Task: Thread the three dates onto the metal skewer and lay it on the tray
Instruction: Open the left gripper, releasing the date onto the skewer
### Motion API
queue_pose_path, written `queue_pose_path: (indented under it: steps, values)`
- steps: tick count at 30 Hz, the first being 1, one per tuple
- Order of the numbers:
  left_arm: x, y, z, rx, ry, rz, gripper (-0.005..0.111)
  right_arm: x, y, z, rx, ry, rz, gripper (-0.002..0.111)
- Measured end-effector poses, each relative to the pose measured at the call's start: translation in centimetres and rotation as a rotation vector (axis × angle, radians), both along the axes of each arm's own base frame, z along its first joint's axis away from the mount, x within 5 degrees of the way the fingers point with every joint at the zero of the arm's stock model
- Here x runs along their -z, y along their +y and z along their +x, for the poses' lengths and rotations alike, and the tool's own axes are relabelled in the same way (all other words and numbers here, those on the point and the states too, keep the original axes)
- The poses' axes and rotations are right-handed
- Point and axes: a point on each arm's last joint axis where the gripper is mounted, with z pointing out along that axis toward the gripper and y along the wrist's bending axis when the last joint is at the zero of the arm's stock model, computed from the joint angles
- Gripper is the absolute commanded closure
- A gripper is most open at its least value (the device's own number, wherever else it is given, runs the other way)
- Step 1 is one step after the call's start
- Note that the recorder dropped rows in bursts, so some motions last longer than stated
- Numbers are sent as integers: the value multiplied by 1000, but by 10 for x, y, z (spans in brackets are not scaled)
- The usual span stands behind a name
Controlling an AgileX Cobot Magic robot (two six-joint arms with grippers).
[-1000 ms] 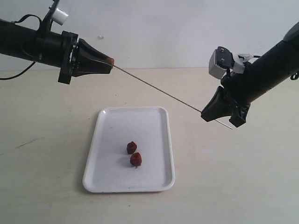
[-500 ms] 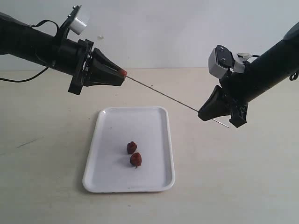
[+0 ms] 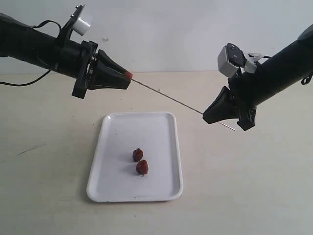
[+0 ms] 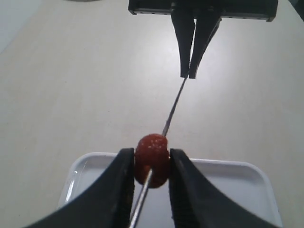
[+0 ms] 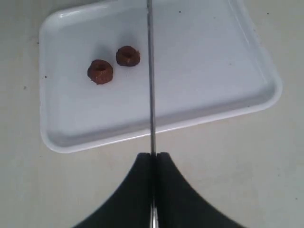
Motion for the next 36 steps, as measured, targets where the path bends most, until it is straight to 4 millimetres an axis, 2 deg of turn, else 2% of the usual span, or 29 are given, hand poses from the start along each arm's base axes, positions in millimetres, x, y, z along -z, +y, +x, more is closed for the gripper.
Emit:
queue_pose_path:
  steps: [6, 20, 22, 27, 29, 36]
  values:
    - [0, 0, 0, 2, 1, -1, 80, -1, 15, 1, -16, -16, 6, 108]
    - [0, 0, 0, 0, 0, 0, 79, -1, 18, 4, 16, -40, 6, 108]
    - [0, 0, 0, 0, 0, 0, 72, -1, 19, 4, 15, -40, 6, 108]
    - [0, 0, 0, -1, 0, -2, 46, -1, 19, 6, 40, -37, 12, 108]
    - [0, 0, 0, -2, 2, -2, 43, -1, 18, 6, 53, -33, 15, 108]
    - [-5, -3, 2, -27, 10, -55, 42, -2, 18, 7, 73, -26, 18, 108]
